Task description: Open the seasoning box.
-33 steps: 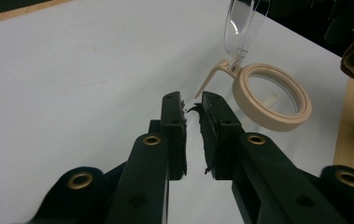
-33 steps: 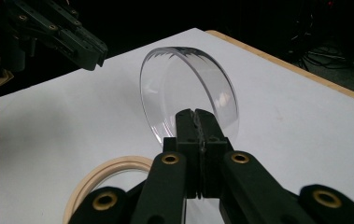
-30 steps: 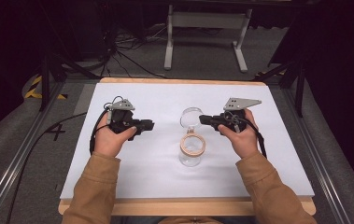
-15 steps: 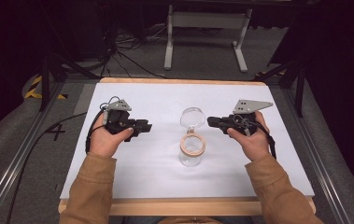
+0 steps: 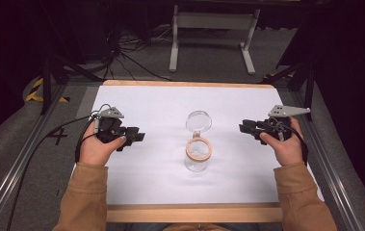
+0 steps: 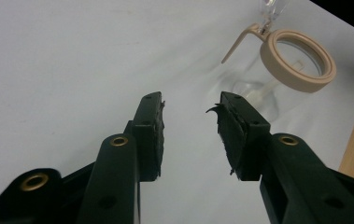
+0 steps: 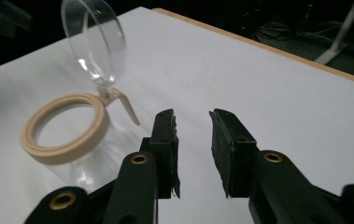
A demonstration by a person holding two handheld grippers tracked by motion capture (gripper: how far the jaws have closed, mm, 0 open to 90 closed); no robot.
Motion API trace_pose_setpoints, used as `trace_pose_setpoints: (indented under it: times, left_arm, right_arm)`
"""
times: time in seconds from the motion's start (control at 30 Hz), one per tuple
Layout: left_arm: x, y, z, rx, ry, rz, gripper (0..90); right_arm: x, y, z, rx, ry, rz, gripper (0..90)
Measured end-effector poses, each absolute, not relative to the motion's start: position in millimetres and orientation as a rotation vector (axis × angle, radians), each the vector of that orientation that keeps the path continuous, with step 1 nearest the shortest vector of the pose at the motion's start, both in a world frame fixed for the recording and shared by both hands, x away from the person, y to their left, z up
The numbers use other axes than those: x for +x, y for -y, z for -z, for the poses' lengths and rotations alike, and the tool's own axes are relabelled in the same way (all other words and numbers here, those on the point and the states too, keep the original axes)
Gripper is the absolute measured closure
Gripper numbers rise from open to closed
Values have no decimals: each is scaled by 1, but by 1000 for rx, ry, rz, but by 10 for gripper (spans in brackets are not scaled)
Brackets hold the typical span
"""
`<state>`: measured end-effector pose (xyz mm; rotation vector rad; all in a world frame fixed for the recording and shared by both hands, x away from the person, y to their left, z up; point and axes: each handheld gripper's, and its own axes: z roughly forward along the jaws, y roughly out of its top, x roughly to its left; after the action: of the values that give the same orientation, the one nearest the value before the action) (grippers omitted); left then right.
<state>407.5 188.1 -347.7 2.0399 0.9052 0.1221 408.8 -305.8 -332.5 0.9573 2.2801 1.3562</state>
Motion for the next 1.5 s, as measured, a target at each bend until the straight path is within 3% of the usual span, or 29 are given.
trace_pose_setpoints:
  times: [0.47,0.83,1.27,1.5]
  left_arm:
    - [425,-203,371,2087,-1044,-149,533]
    - [438,-212,396,2113,-1119,-192,413]
    - [447,-218,421,2134,-1123,-151,390]
    - [448,-216,424,2158,-1111,-133,377]
  right_arm:
    - [423,348,358,1193,-2237,-1182,543]
    - [437,366,393,1305,-2235,-1050,522]
    - [445,358,428,1299,-2295,-928,500]
    - [445,356,430,1293,-2296,-923,484]
